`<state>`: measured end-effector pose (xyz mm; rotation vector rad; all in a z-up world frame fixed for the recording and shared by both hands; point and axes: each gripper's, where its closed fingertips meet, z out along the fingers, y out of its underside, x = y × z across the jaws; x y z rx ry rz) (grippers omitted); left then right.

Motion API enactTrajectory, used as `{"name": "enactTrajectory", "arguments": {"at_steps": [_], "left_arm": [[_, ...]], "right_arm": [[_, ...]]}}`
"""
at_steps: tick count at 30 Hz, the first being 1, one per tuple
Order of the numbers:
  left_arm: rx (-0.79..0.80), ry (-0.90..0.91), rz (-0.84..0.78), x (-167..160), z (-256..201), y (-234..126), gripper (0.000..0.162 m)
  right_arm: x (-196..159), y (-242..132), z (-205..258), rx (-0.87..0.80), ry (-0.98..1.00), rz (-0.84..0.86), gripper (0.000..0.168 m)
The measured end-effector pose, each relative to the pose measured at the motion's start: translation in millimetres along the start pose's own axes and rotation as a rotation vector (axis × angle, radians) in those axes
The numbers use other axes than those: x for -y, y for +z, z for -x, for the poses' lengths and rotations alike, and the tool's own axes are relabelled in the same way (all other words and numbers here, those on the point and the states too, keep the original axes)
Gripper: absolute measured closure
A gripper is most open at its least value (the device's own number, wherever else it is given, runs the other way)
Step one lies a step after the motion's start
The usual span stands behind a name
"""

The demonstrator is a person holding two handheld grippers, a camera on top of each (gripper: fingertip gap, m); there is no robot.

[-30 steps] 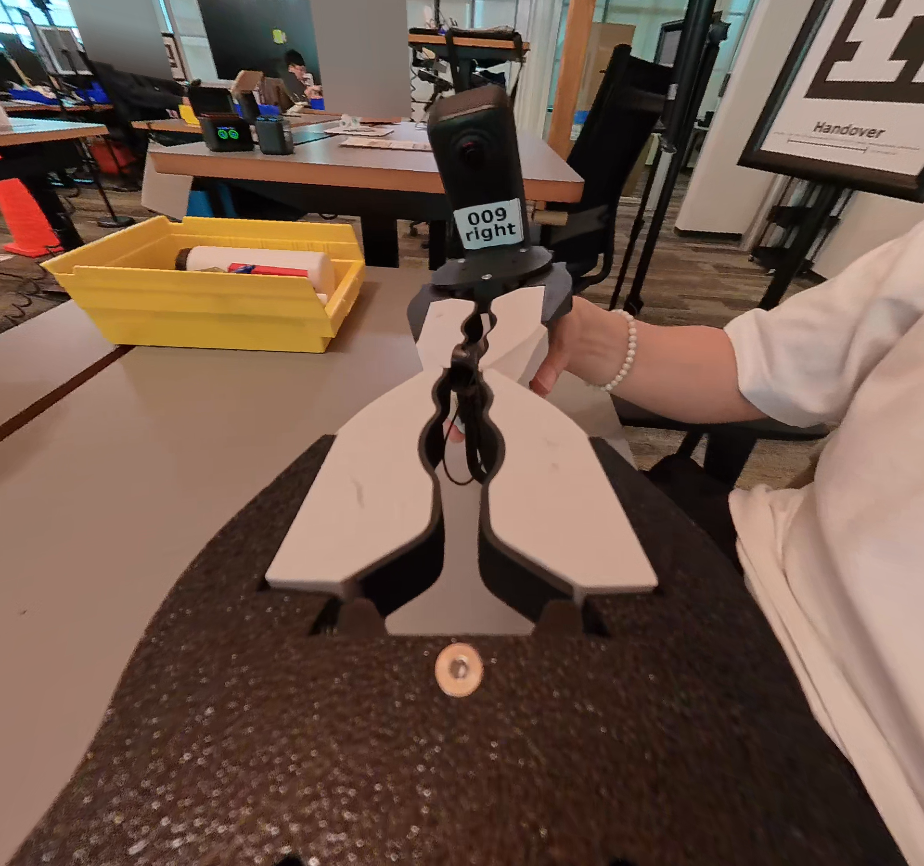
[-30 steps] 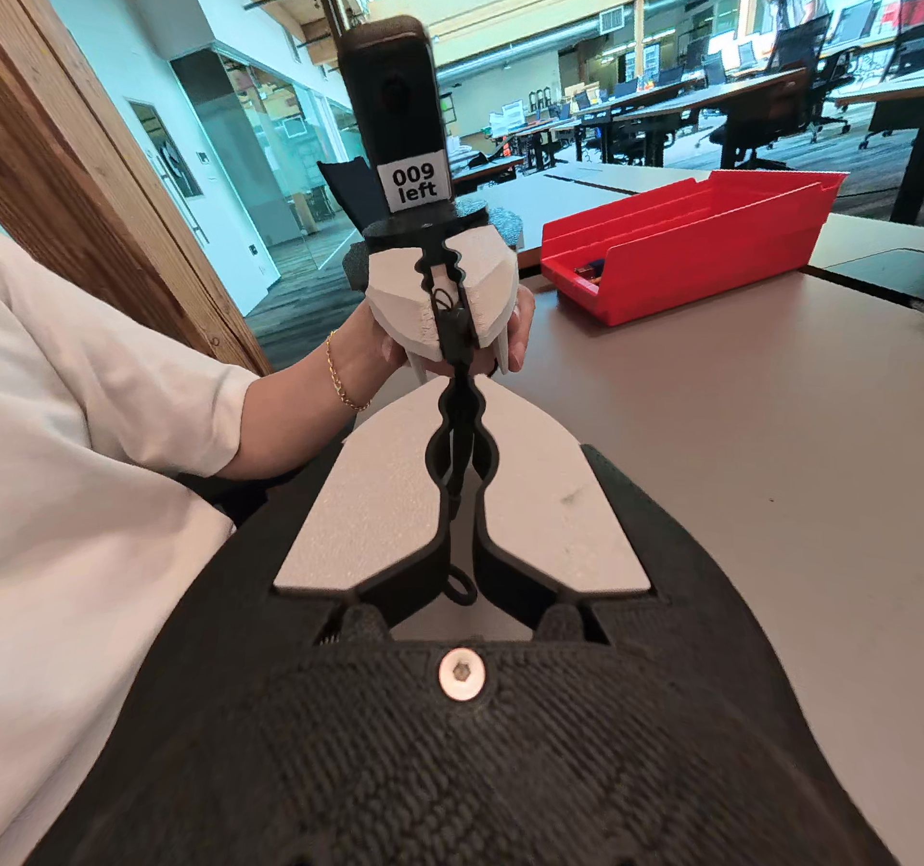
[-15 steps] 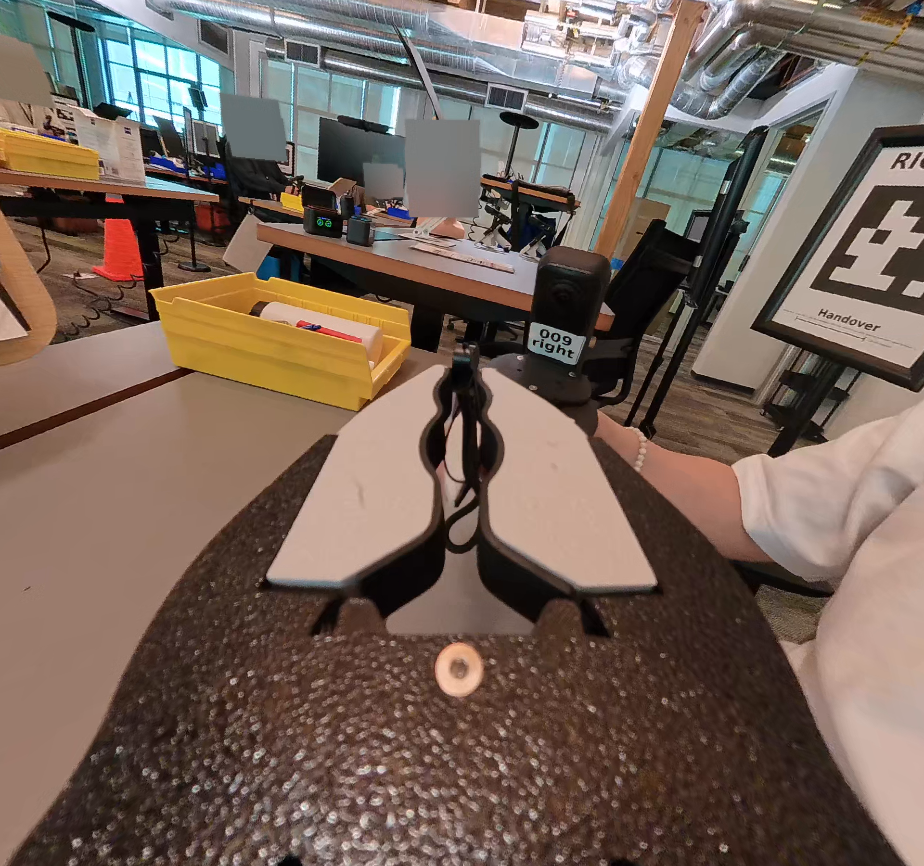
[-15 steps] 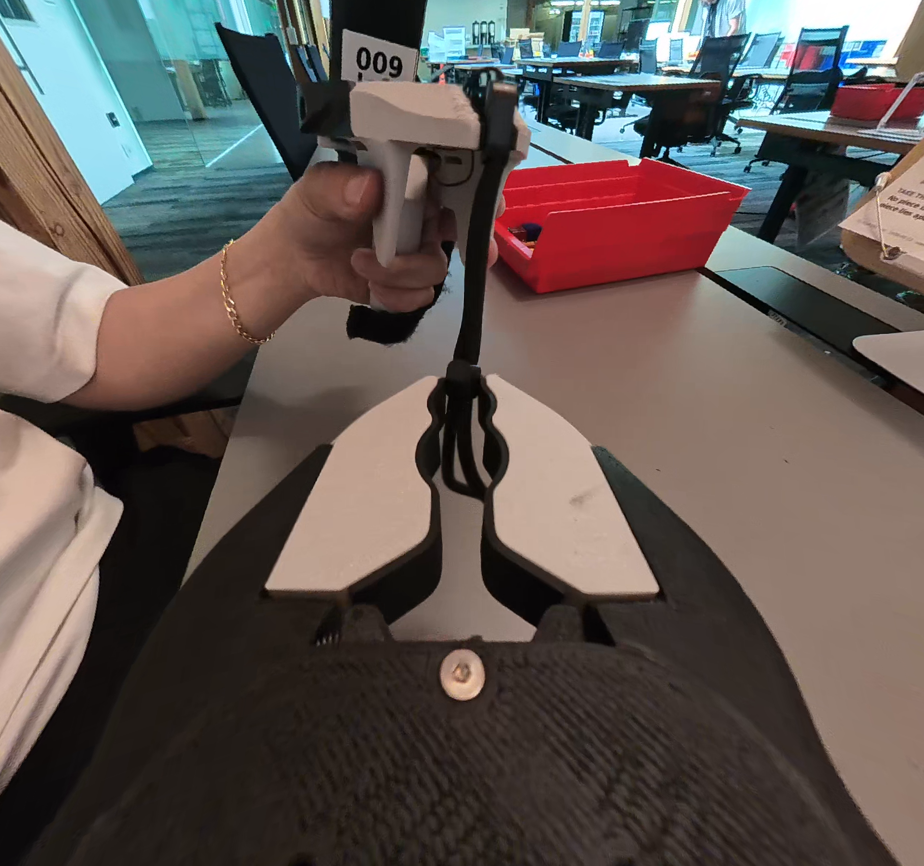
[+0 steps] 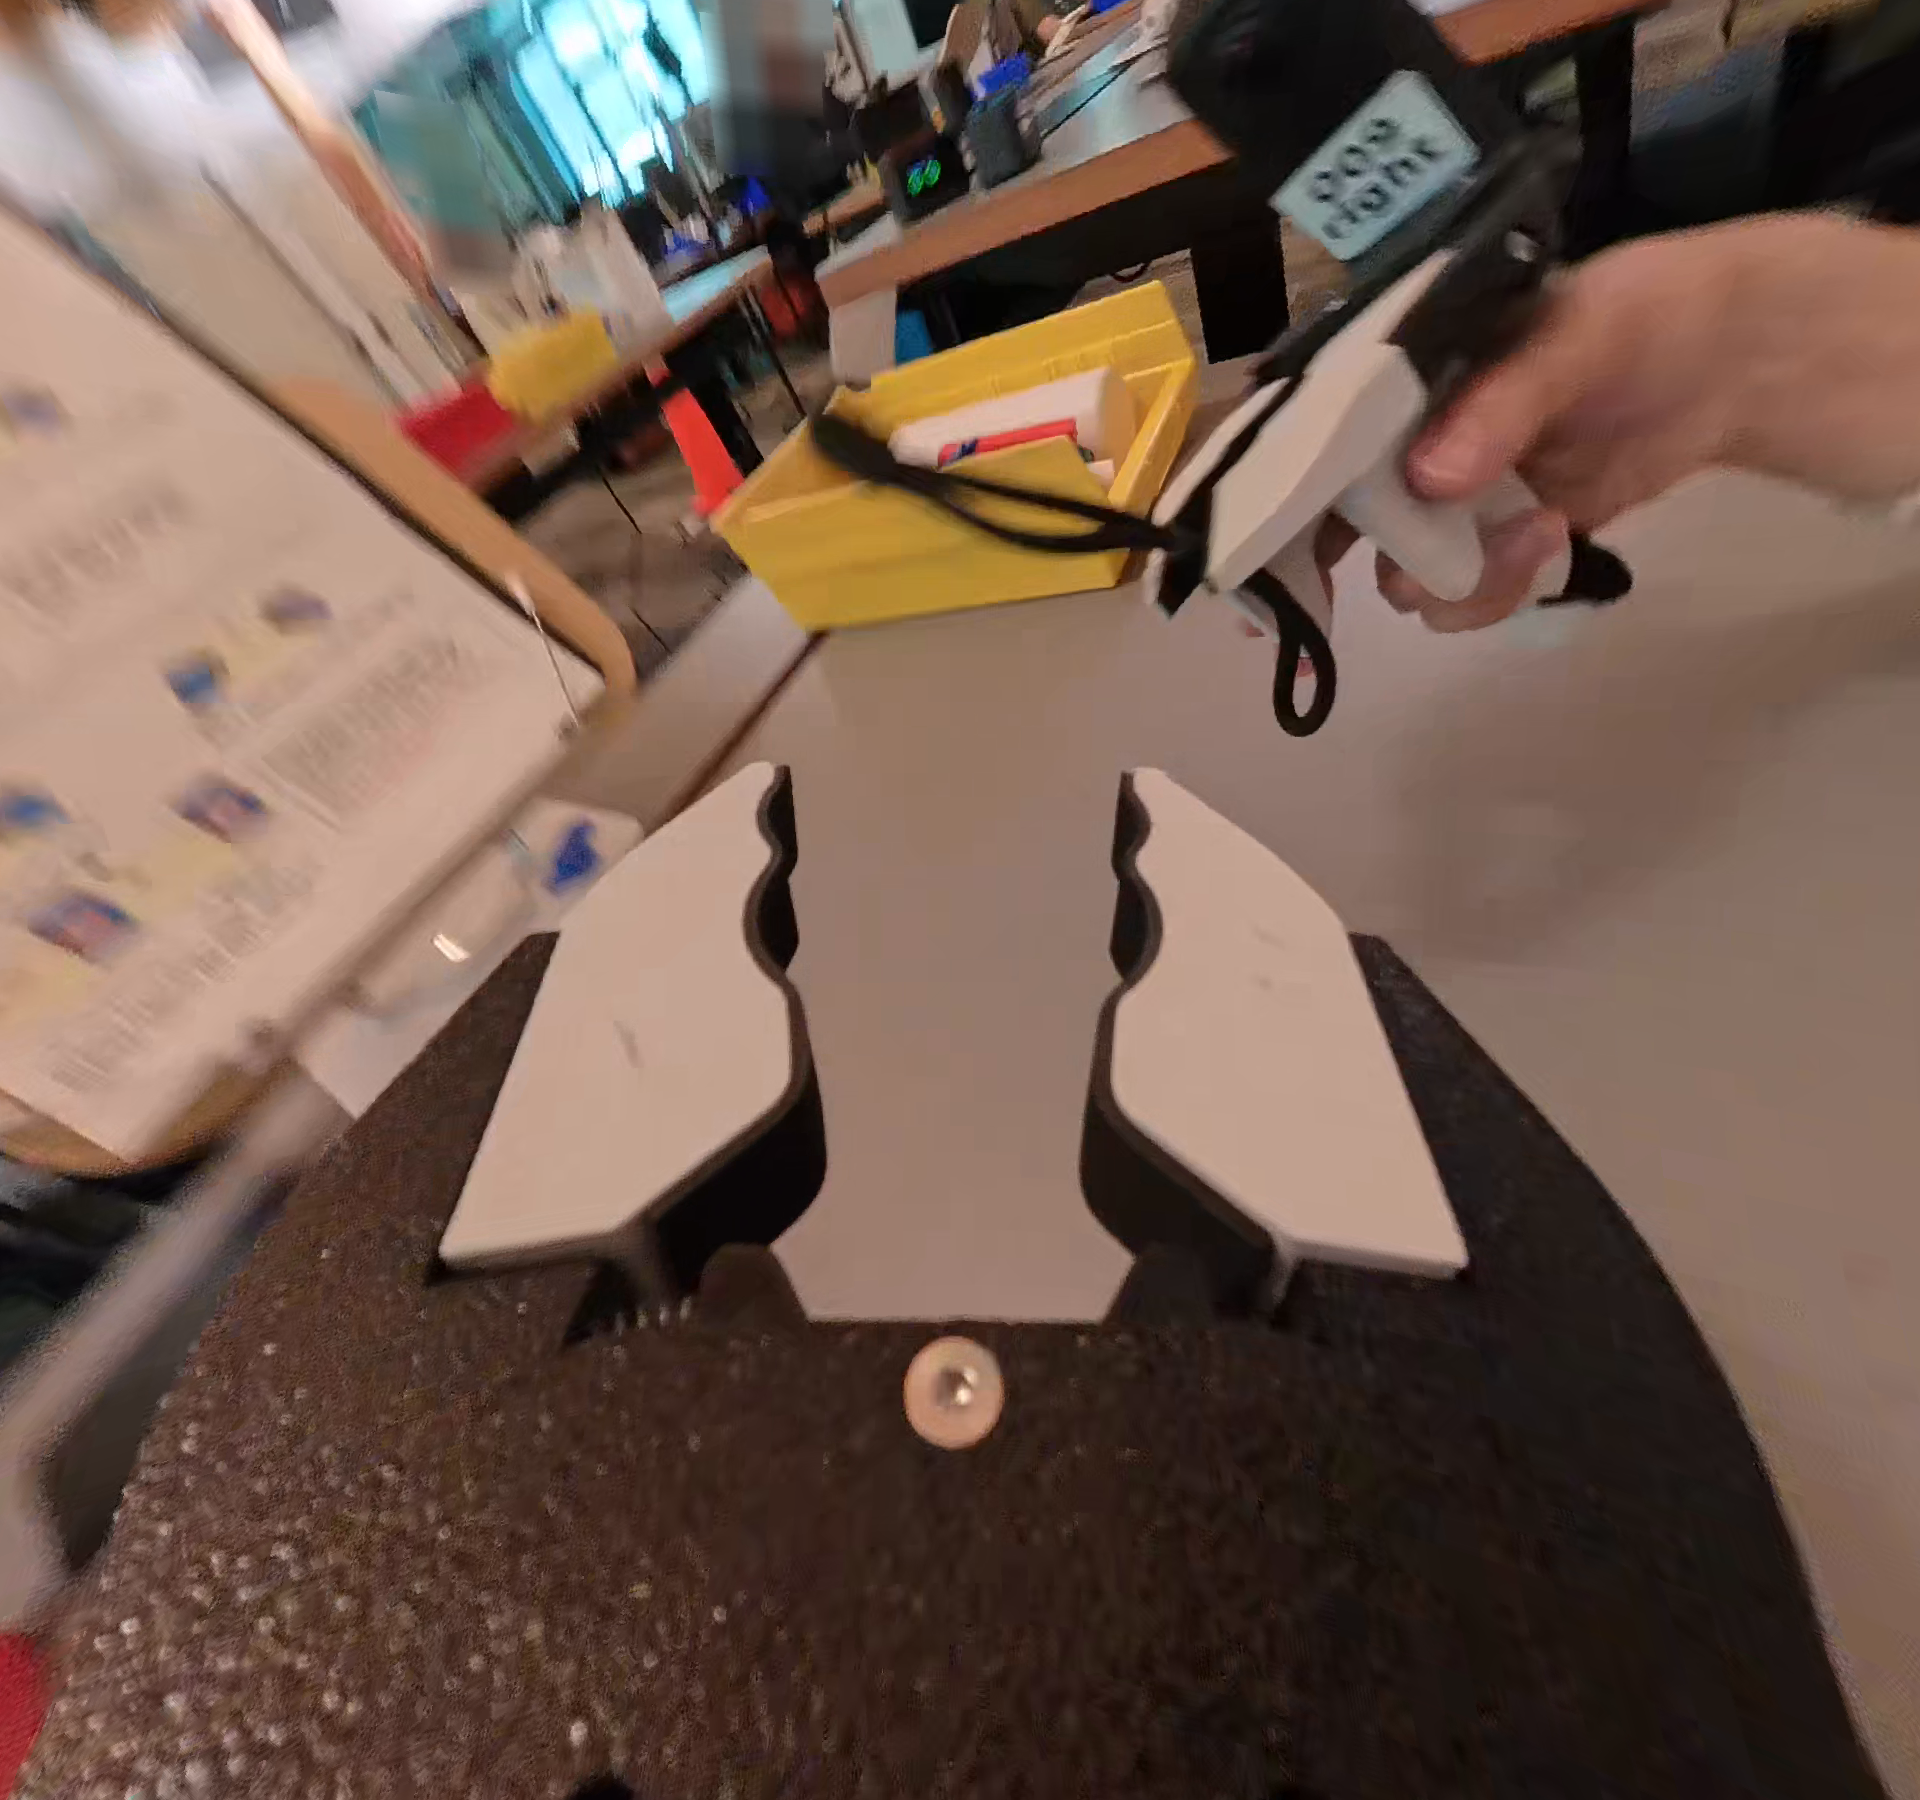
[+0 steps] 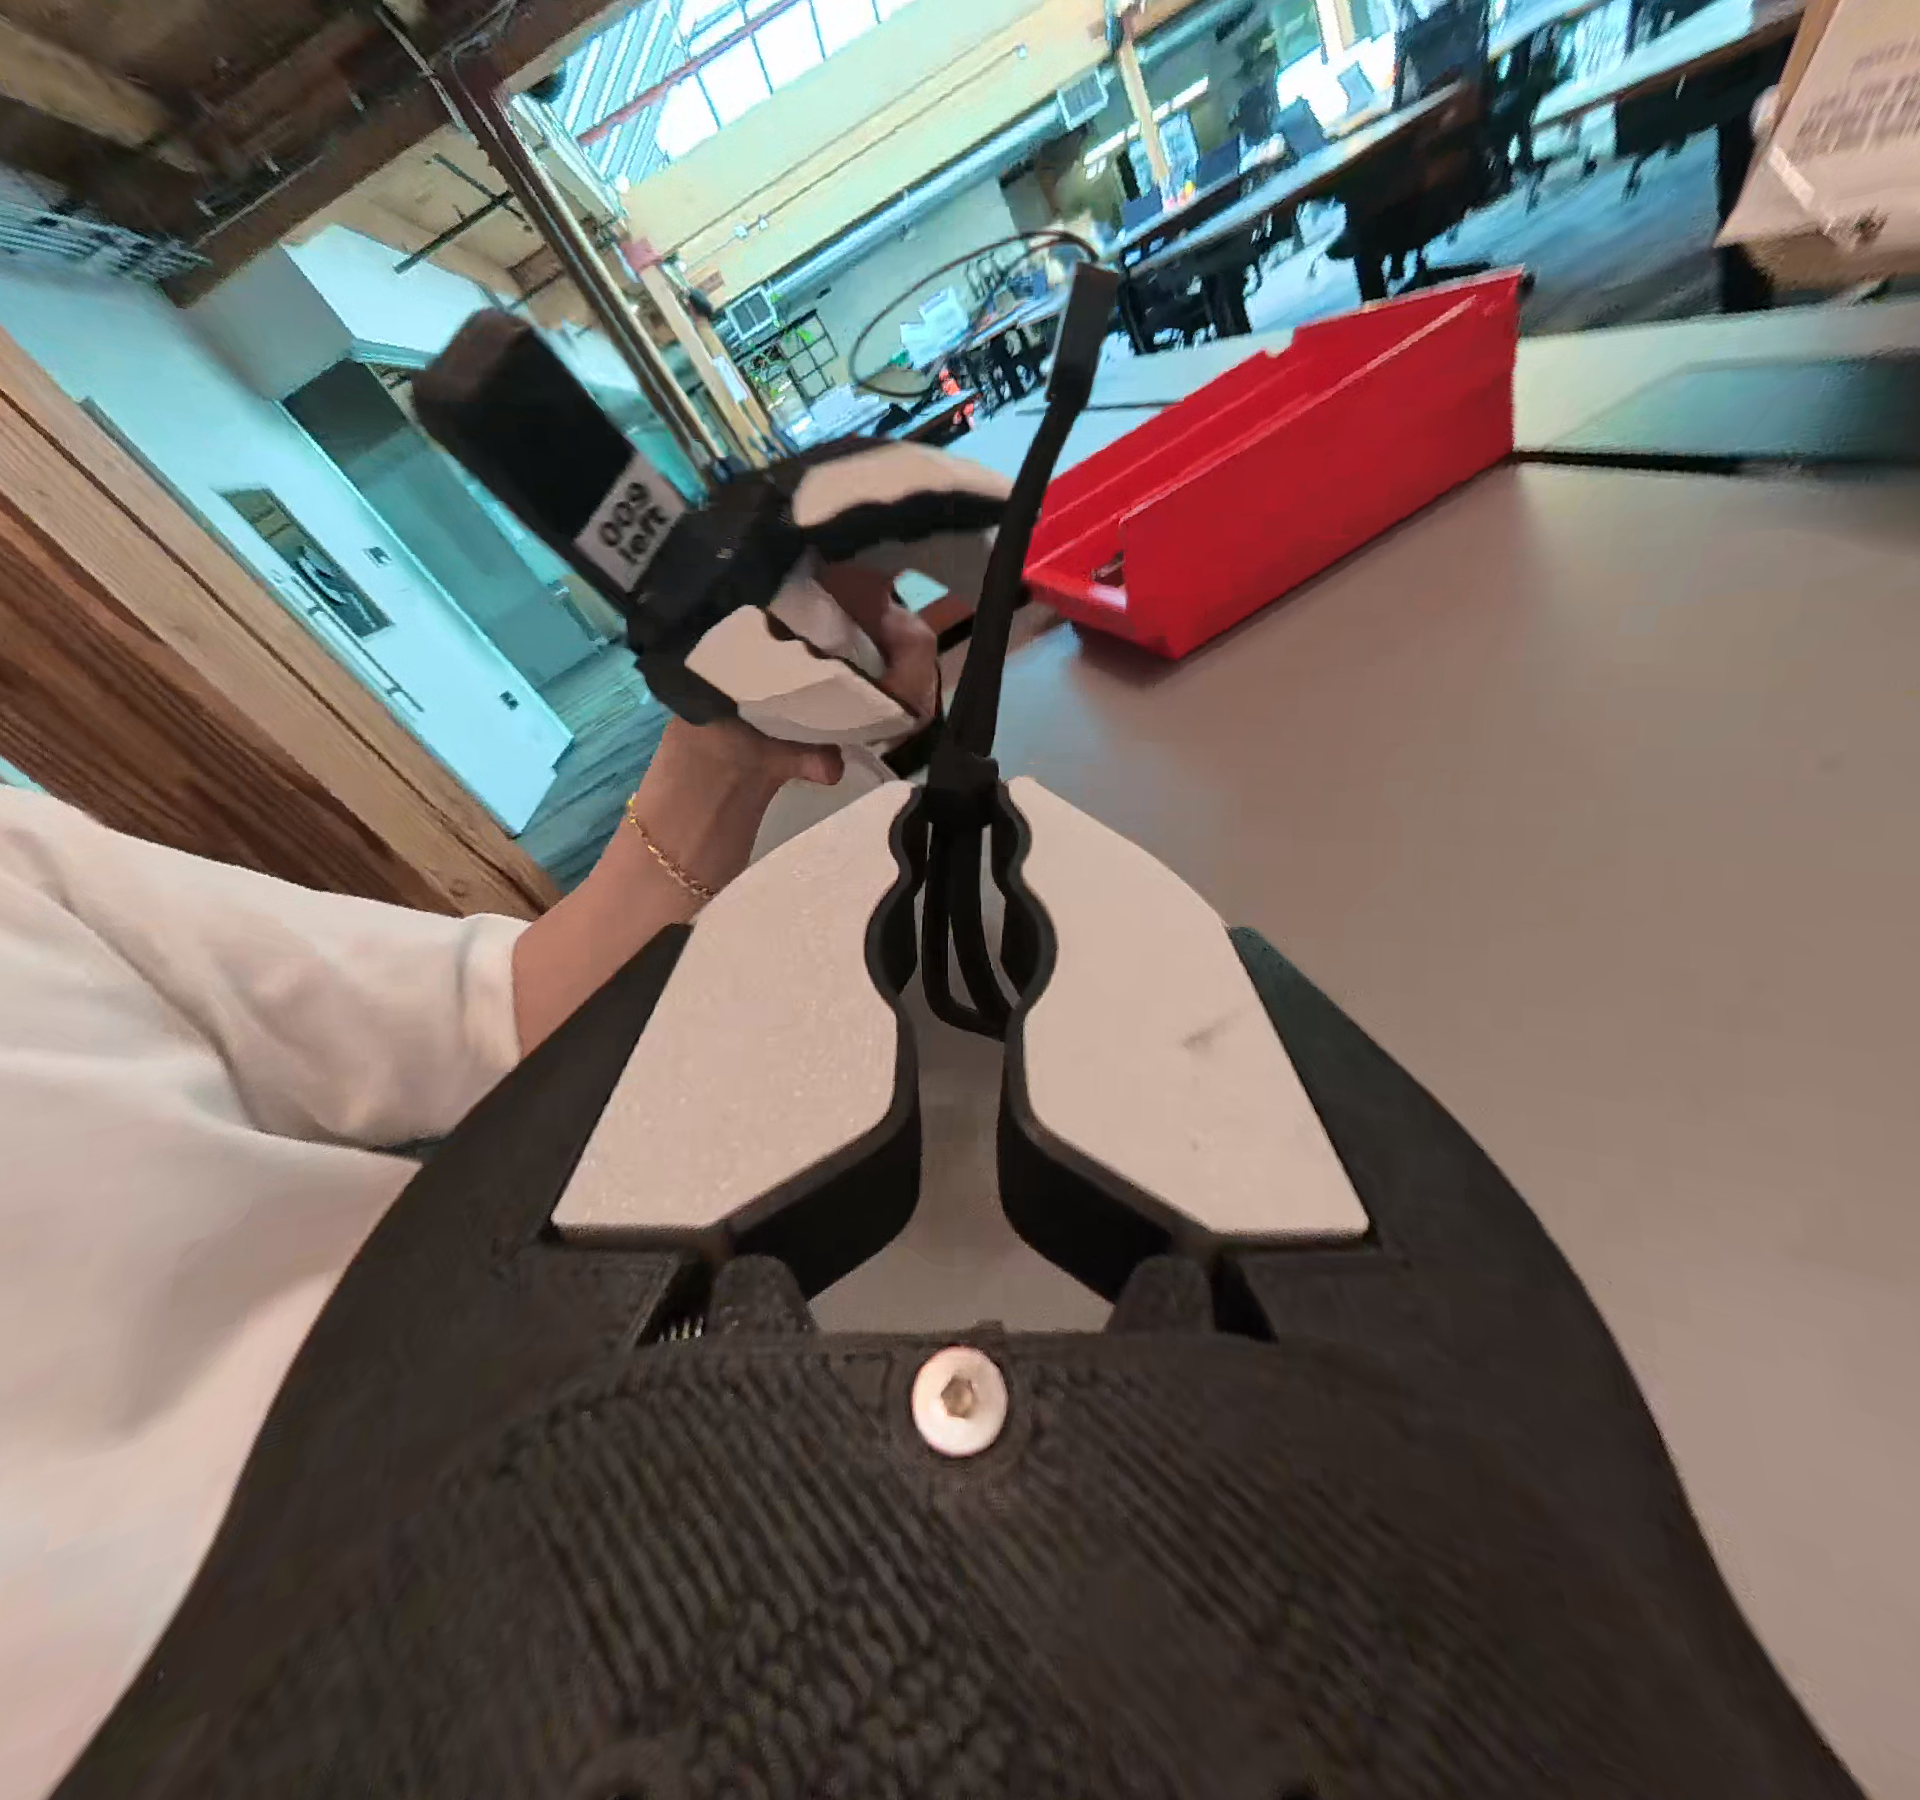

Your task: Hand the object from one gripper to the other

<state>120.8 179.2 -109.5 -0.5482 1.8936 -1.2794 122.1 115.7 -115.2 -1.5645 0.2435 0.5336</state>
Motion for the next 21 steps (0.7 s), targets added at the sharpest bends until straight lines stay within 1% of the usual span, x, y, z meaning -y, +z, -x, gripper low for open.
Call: {"name": "enactTrajectory", "arguments": {"at_steps": [2, 6, 10, 12, 13, 14, 15, 16, 18, 21], "left_arm": [[0.019, 0.227, -0.024, 10.6, -14.3, 2.2, 0.105], [0.096, 0.652, -0.021, 17.3, -37.8, 12.5, 0.116], [0.177, 0.867, 0.090, 4.0, -39.0, 26.3, 0.116], [0.240, 0.963, 0.112, 1.7, -35.9, 30.1, 0.119], [0.270, 1.002, 0.121, 0.7, -34.0, 31.6, 0.124], [0.295, 1.032, 0.126, -0.3, -32.6, 32.9, 0.132], [0.307, 1.052, 0.123, -1.3, -32.6, 34.3, 0.142], [0.320, 1.060, 0.114, -1.7, -32.6, 35.1, 0.158], [0.345, 1.045, 0.103, -1.5, -30.3, 36.0, 0.159], [0.378, 0.940, 0.093, 2.0, -23.0, 34.9, 0.160]], "right_arm": [[-5.0, 0.5, -1.1, 0.004, 0.031, 0.033, 0.157], [-16.6, 2.7, -0.3, 0.013, 0.083, 0.100, 0.157], [-26.2, 5.9, 7.0, 0.078, 0.168, 0.146, 0.157], [-30.0, 8.0, 10.5, 0.100, 0.181, 0.165, 0.157], [-31.1, 9.0, 11.7, 0.105, 0.187, 0.170, 0.157], [-32.8, 10.0, 13.1, 0.113, 0.191, 0.180, 0.158], [-33.2, 10.8, 14.2, 0.119, 0.191, 0.181, 0.157], [-32.7, 11.3, 14.1, 0.117, 0.192, 0.175, 0.157], [-32.0, 11.0, 11.7, 0.103, 0.183, 0.168, 0.157], [-24.5, 8.6, 7.3, 0.078, 0.114, 0.124, 0.154]]}}
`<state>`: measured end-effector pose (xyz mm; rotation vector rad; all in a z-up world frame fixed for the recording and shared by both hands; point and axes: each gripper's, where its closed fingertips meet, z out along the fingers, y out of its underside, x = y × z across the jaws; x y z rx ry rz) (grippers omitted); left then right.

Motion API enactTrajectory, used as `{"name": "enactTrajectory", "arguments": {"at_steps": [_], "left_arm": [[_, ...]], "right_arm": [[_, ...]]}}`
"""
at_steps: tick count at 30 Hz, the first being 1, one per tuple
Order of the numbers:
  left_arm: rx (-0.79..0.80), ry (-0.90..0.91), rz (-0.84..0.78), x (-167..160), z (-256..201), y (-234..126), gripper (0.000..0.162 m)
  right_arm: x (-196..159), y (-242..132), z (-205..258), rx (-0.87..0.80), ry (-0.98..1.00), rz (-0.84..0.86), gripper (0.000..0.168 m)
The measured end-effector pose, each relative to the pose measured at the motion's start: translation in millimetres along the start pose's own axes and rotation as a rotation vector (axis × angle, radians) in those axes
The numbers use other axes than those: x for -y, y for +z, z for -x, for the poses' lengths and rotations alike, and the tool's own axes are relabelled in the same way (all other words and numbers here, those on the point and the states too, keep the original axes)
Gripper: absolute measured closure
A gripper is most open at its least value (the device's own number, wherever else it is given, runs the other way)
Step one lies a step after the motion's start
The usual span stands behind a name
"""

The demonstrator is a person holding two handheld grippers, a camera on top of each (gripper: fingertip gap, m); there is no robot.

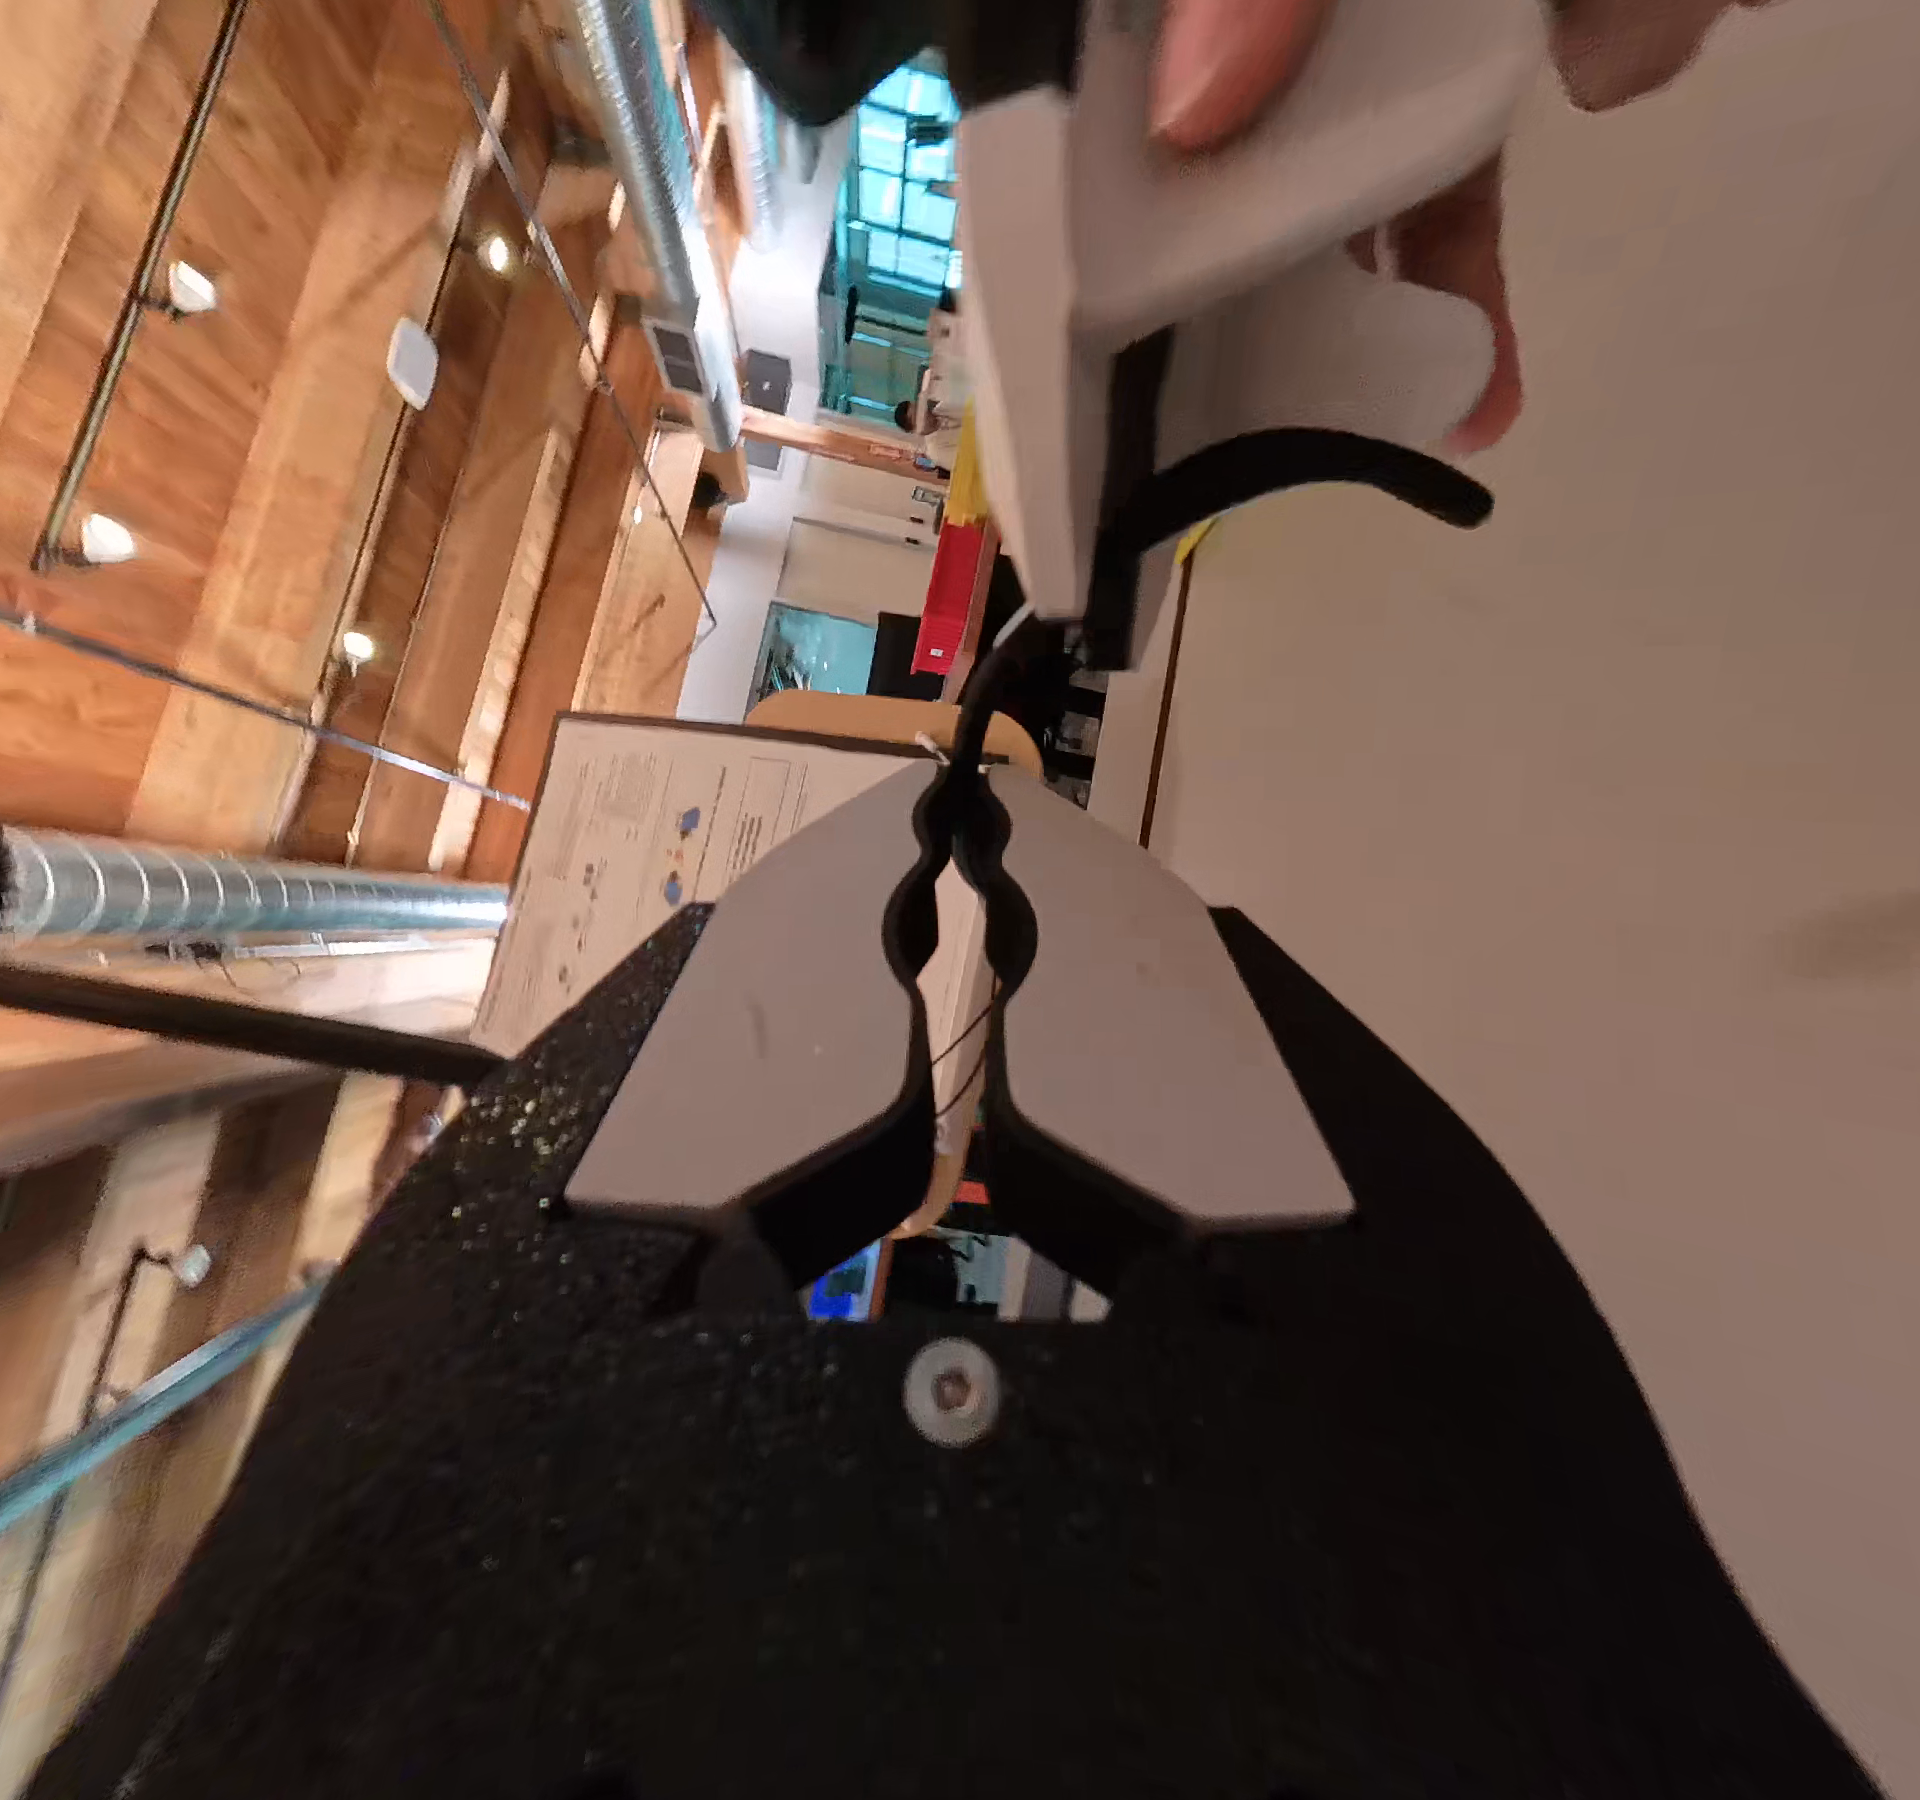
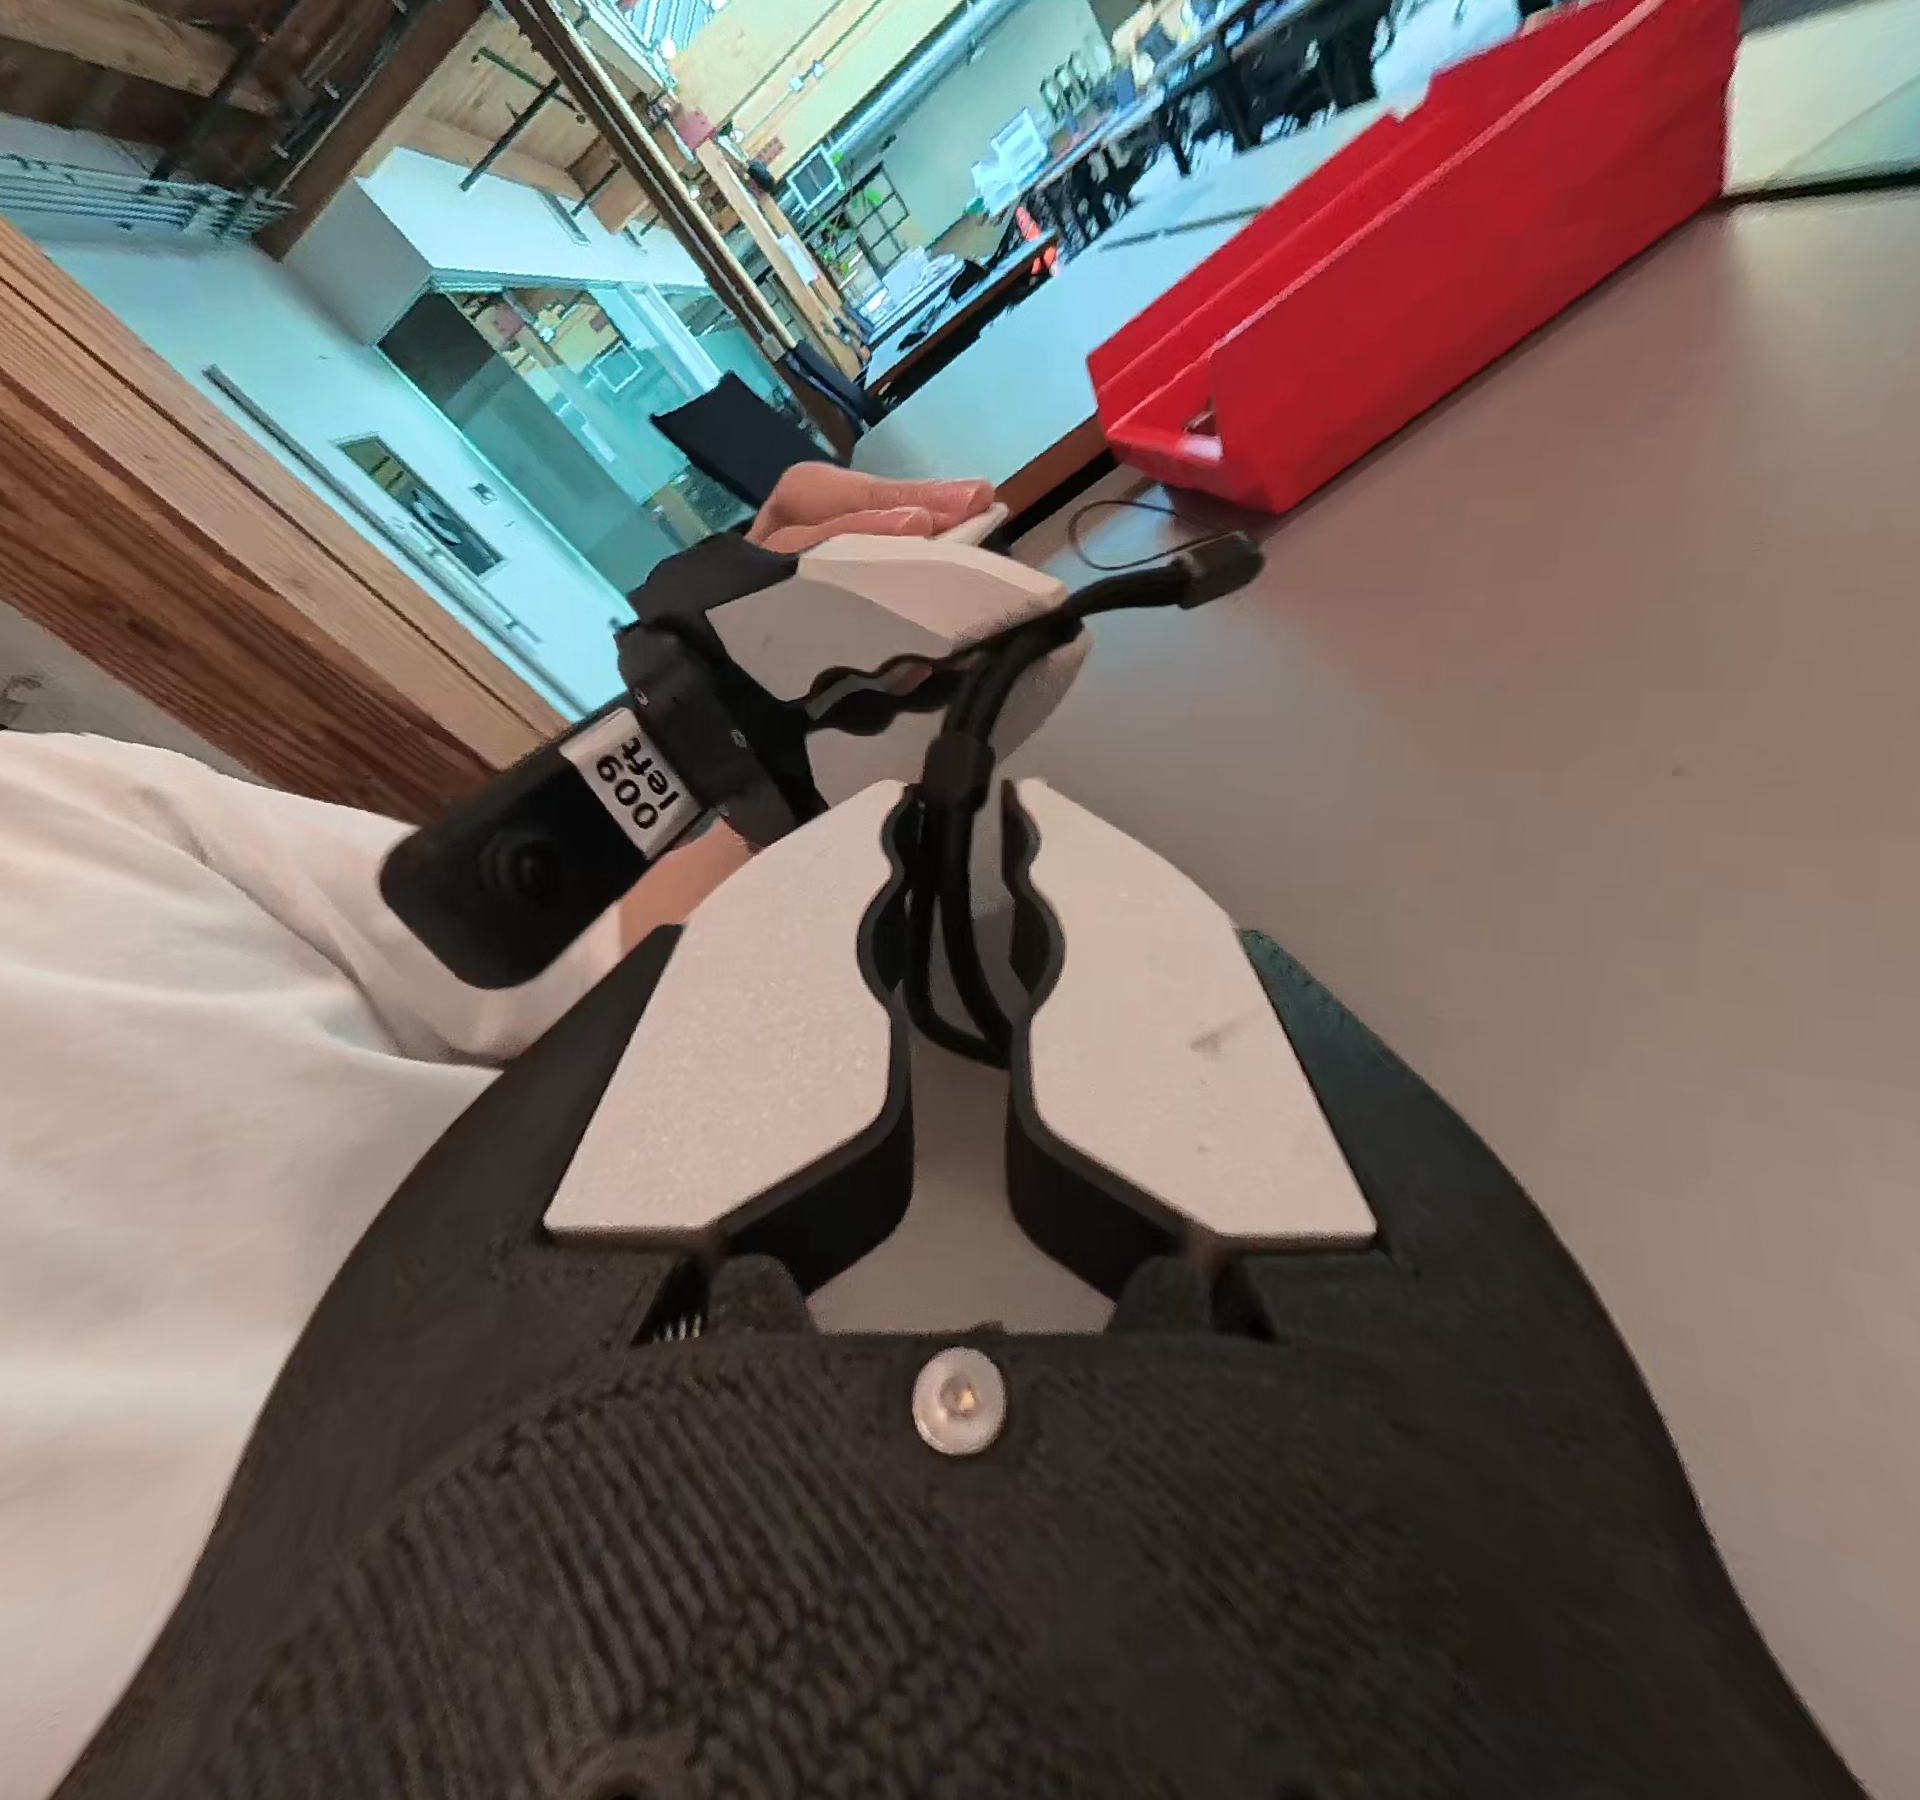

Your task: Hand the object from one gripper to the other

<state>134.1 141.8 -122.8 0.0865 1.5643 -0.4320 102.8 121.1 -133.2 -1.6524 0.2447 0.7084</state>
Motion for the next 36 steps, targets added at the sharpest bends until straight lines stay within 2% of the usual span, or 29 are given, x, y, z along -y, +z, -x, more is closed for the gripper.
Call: {"name": "enactTrajectory", "arguments": {"at_steps": [3, 5, 7, 10, 12, 14, 19, 21, 25, 26, 28, 29, 32, 36], "left_arm": [[0.017, -0.156, 0.021, -10.0, 12.4, -1.1, 0.160], [-0.005, -0.298, 0.031, -19.0, 16.5, -1.9, 0.160], [-0.059, -0.478, 0.018, -23.0, 17.8, -2.5, 0.160], [-0.257, -0.814, -0.061, -11.5, 10.2, -4.4, 0.160], [-0.389, -0.973, -0.132, 1.2, 4.7, -8.0, 0.160], [-0.484, -1.030, -0.152, 7.0, -4.3, -10.3, 0.160], [-0.609, -1.015, -0.142, 15.5, -27.3, -11.5, 0.160], [-0.641, -1.018, -0.158, 20.8, -32.2, -11.9, 0.160], [-0.657, -1.024, -0.208, 26.4, -36.6, -12.4, 0.158], [-0.636, -1.006, -0.232, 27.8, -34.0, -13.0, 0.149], [-0.578, -0.913, -0.245, 26.9, -29.1, -14.2, 0.122], [-0.549, -0.838, -0.235, 24.4, -27.7, -15.1, 0.117], [-0.441, -0.575, -0.217, 14.8, -20.3, -21.1, 0.111], [-0.221, -0.393, -0.171, -1.1, 10.9, -24.8, 0.107]], "right_arm": [[11.5, -9.5, -5.6, -0.094, -0.182, -0.039, 0.123], [17.9, -17.0, -3.6, -0.147, -0.367, -0.047, 0.115], [24.4, -25.2, -3.5, -0.221, -0.574, -0.062, 0.114], [26.9, -30.0, -0.2, -0.284, -0.833, -0.068, 0.115], [26.6, -25.1, 5.1, -0.287, -0.915, -0.076, 0.115], [25.2, -15.8, 21.4, -0.214, -0.953, -0.116, 0.121], [23.4, -0.9, 28.8, -0.201, -0.981, -0.140, 0.131], [24.7, -1.3, 26.5, -0.217, -0.980, -0.149, 0.164], [33.9, -6.3, 11.4, -0.238, -0.668, -0.140, 0.165], [38.6, -8.9, 8.4, -0.239, -0.573, -0.172, 0.165], [48.9, -17.1, 2.9, -0.226, -0.381, -0.254, 0.166], [51.7, -20.7, 3.0, -0.189, -0.289, -0.280, 0.165], [55.5, -31.8, 0.3, -0.133, -0.127, -0.306, 0.165], [45.4, -37.3, -5.6, -0.144, -0.082, -0.217, 0.165]]}}
